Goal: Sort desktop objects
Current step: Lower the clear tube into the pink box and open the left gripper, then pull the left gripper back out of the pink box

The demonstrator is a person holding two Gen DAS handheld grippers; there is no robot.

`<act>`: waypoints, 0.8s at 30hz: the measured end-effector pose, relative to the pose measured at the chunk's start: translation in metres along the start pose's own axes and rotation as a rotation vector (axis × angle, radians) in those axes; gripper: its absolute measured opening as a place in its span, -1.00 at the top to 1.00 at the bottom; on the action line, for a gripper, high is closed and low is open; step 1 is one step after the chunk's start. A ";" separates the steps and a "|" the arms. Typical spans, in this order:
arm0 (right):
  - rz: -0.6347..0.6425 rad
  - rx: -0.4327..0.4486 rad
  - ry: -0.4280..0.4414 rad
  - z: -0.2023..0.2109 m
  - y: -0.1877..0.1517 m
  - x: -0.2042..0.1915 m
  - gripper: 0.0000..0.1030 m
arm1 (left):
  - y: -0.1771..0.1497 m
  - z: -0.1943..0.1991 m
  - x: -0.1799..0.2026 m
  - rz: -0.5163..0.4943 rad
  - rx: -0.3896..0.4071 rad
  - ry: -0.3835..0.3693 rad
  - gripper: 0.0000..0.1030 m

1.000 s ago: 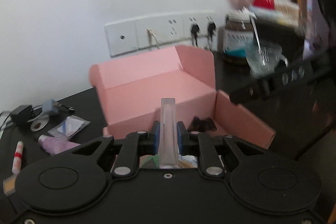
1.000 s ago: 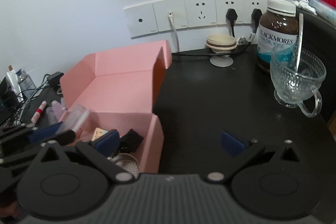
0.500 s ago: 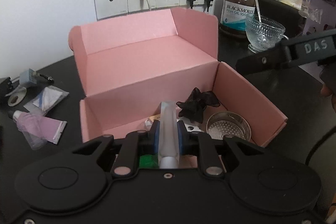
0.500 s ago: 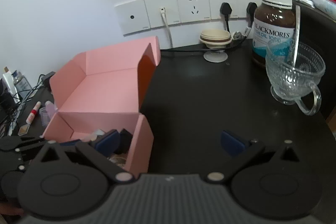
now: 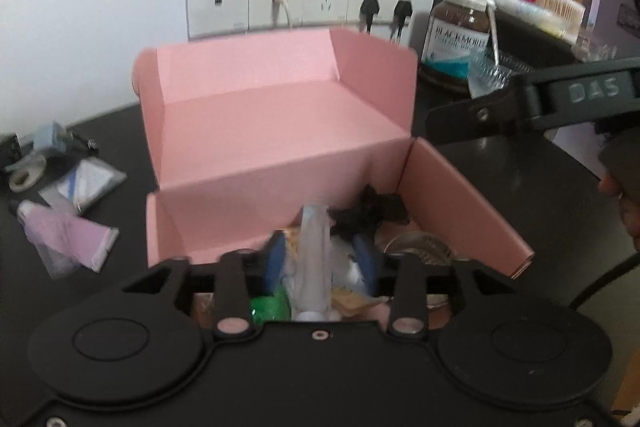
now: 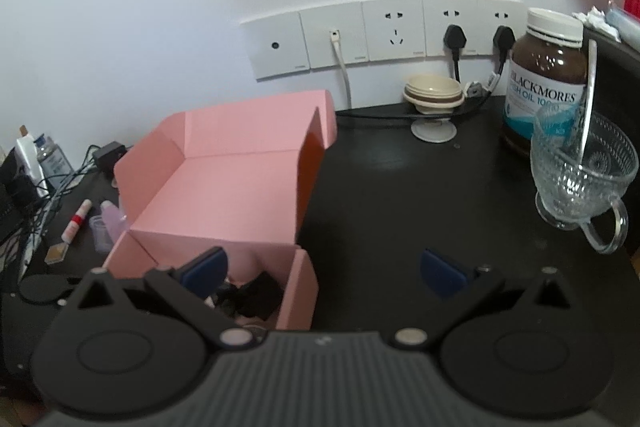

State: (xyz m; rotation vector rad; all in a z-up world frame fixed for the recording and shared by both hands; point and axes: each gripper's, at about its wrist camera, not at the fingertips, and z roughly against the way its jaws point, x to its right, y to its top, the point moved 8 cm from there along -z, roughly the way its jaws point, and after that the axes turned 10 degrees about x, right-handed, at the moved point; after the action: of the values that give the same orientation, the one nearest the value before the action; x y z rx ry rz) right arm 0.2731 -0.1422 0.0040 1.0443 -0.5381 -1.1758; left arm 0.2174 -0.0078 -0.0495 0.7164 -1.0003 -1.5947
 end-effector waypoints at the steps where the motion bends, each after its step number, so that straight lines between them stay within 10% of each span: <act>1: -0.003 0.001 0.000 0.000 0.001 0.000 -0.99 | 0.003 0.004 0.001 -0.007 0.016 0.008 -0.40; 8: -0.020 -0.003 -0.015 0.000 0.002 0.003 -0.99 | 0.016 0.042 -0.016 0.052 0.124 0.107 -0.89; 24: 0.013 -0.045 0.022 0.001 -0.017 -0.027 -0.99 | -0.026 0.086 -0.055 0.141 0.066 0.263 -0.98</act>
State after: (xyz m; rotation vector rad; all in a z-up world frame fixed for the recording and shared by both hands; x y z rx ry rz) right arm 0.2549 -0.1181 -0.0065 1.0128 -0.4984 -1.1590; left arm 0.1455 0.0679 -0.0350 0.8574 -0.8915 -1.3125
